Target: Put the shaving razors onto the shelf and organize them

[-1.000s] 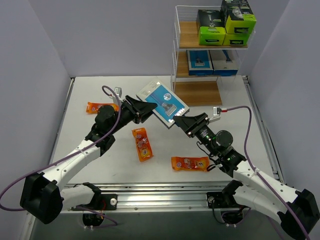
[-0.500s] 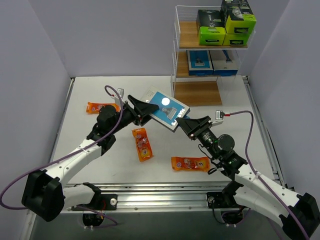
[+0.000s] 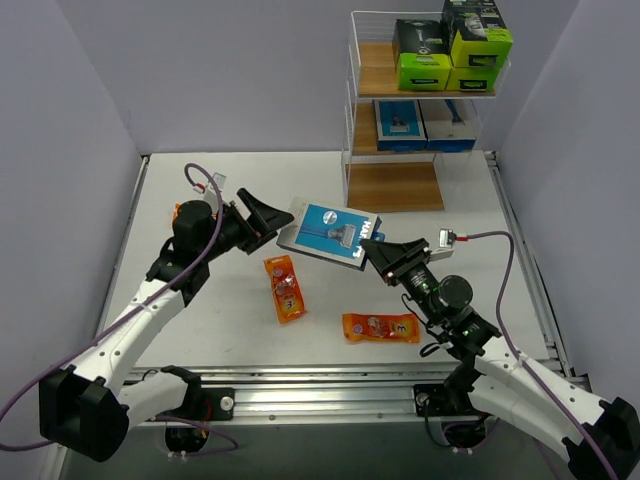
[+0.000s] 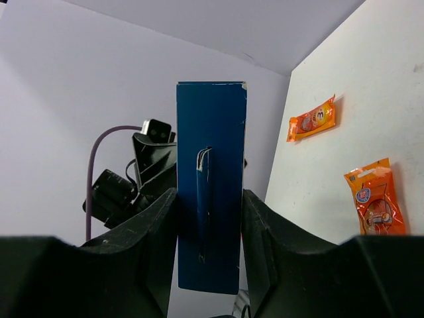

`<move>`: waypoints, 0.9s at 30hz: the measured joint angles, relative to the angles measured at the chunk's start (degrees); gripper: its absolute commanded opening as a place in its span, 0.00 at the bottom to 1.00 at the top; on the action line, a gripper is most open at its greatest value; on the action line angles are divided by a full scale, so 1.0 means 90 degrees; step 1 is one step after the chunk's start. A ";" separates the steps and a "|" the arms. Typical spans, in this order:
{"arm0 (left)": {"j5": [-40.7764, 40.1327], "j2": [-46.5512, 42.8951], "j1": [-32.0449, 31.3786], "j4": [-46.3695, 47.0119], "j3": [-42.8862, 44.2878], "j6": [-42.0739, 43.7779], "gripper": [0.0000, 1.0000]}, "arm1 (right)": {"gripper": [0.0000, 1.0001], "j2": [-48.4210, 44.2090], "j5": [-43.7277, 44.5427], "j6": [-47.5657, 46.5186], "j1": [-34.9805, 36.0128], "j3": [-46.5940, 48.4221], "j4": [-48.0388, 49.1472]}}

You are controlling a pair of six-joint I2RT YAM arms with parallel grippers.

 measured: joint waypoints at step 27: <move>-0.1166 -0.0228 0.0763 -0.2812 0.1736 0.3048 0.94 | 0.00 -0.1819 0.1906 0.0199 0.0000 -0.0083 -0.1741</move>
